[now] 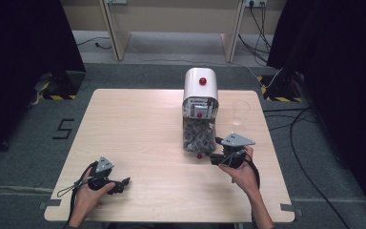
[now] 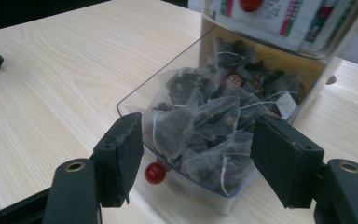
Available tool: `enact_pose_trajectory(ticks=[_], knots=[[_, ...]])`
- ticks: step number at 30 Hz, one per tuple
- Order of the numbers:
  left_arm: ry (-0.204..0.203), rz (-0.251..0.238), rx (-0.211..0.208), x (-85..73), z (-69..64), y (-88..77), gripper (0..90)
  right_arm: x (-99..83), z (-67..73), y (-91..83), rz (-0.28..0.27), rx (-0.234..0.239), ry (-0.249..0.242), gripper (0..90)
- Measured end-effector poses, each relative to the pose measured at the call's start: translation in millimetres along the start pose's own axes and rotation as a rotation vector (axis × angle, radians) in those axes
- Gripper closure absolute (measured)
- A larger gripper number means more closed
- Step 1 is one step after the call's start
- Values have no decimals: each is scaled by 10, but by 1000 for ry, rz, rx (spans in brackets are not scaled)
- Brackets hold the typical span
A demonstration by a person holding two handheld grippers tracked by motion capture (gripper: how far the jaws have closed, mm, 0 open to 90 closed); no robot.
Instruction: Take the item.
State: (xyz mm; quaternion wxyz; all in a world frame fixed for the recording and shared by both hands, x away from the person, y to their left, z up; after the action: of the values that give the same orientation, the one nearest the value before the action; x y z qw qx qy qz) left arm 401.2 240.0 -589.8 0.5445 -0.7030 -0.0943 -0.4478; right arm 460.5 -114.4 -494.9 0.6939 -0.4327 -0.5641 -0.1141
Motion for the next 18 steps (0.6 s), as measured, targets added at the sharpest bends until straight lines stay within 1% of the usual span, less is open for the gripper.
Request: enact_pose_trajectory(ticks=[5,8,9,10,12,14,16,18], knots=[[0,0,0,0,0,0,0,38,60,88,1,17,-10,364],[0,0,0,0,0,0,0,47,71,164,17,19,-4,375],[0,0,0,0,0,0,0,47,71,164,17,19,-4,375],[0,0,0,0,0,0,0,35,81,224,31,23,1,384],[0,0,0,0,0,0,0,27,83,242,38,25,2,388],[0,0,0,0,0,0,0,11,84,305,49,26,16,415],[0,0,0,0,0,0,0,4,93,330,56,33,25,429],[0,0,0,0,0,0,0,-19,93,367,72,30,35,435]])
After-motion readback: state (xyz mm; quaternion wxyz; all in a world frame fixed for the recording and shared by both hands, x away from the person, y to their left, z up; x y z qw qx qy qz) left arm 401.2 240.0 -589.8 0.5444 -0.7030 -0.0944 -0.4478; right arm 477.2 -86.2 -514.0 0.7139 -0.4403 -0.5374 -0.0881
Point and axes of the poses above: each handheld gripper's, and its own axes: y roughly forward along the jaws, x roughly out of its top, z roughly to its left, the point moved 9 cm from there along y, roughly forward along the jaws, and after that the axes turned 1 degree about y, right-handed, at the moved point
